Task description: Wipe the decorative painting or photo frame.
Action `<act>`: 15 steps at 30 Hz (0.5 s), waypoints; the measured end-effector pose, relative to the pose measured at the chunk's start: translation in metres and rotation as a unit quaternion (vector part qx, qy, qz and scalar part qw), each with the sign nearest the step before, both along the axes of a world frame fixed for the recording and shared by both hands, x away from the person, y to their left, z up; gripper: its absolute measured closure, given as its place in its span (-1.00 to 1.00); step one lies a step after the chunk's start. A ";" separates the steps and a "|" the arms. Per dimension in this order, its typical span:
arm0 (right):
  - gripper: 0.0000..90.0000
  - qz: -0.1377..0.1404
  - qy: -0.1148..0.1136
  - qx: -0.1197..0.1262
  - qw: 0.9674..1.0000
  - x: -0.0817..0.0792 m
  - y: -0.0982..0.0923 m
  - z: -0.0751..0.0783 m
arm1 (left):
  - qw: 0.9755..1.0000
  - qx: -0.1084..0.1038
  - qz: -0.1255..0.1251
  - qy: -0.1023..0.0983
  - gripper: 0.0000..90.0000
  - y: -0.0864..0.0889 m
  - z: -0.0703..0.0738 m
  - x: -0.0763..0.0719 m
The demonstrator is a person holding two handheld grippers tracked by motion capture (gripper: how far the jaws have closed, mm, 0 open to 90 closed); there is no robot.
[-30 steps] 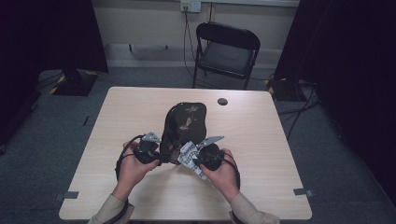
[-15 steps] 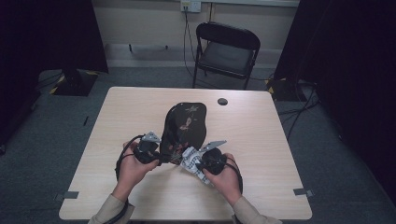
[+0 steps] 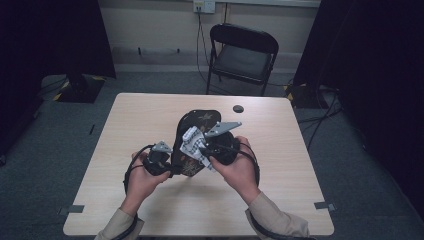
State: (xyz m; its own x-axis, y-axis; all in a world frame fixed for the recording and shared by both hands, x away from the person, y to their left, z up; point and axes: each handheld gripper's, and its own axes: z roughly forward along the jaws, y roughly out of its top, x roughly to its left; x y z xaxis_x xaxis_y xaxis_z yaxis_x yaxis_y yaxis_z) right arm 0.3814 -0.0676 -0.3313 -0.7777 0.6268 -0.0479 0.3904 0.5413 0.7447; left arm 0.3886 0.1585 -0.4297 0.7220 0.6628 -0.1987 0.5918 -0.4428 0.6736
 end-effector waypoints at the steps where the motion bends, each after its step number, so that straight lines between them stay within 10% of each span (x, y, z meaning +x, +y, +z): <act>1: 0.78 0.002 -0.002 -0.005 1.000 0.000 0.006 -0.001 | 1.000 0.000 0.000 0.000 0.75 0.000 0.000 0.000; 15: 0.78 -0.022 0.051 -0.017 0.998 0.006 -0.009 -0.066 | 1.000 0.002 -0.002 -0.001 0.74 0.001 0.000 0.000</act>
State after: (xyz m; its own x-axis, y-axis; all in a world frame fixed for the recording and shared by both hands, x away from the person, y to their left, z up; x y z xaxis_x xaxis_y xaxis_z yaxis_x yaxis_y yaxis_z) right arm 0.3877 -0.0767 -0.3973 -0.7518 0.6593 0.0092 0.4873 0.5462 0.6813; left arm 0.3887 0.1591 -0.4298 0.7249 0.6608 -0.1946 0.5884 -0.4471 0.6737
